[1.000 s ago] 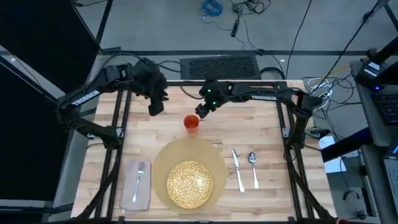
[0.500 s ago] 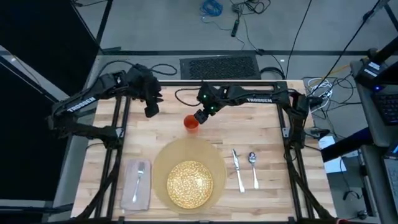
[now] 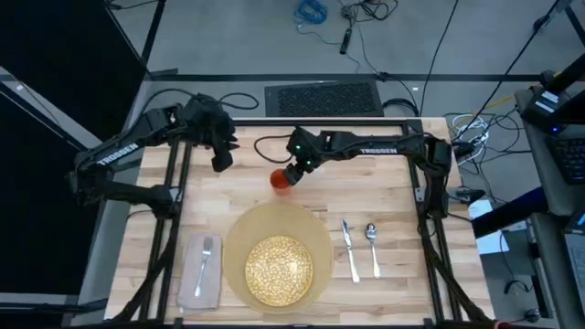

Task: Set table place
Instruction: Put the orange cup to the top right of the light brown mat

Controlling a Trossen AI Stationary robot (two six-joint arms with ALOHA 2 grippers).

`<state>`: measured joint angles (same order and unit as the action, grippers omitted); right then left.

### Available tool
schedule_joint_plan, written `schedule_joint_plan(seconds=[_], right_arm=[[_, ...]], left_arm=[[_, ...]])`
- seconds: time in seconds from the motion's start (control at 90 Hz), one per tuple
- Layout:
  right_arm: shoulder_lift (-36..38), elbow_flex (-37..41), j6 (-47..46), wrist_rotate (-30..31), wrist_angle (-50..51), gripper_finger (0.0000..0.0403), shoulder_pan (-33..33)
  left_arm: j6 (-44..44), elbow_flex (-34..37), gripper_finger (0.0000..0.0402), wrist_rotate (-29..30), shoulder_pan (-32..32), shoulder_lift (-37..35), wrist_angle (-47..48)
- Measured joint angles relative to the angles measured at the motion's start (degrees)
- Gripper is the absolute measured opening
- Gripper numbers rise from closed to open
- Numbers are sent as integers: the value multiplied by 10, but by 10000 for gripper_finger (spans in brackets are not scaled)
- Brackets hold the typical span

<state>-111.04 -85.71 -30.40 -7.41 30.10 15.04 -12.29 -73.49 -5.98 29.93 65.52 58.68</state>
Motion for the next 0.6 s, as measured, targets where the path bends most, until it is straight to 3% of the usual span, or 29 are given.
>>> schedule_joint_plan(seconds=[0.222,0.3,0.422,0.6], right_arm=[[-26,0,16,0,-8,174,-6],[-25,0,25,0,-15,134,-5],[-23,0,40,0,-19,24,-5],[-21,-8,51,-49,2,3,3]], left_arm=[[0,0,83,0,0,0,2],[0,0,83,0,0,0,1],[0,0,83,0,0,0,-1],[-1,0,83,-18,0,0,-9]])
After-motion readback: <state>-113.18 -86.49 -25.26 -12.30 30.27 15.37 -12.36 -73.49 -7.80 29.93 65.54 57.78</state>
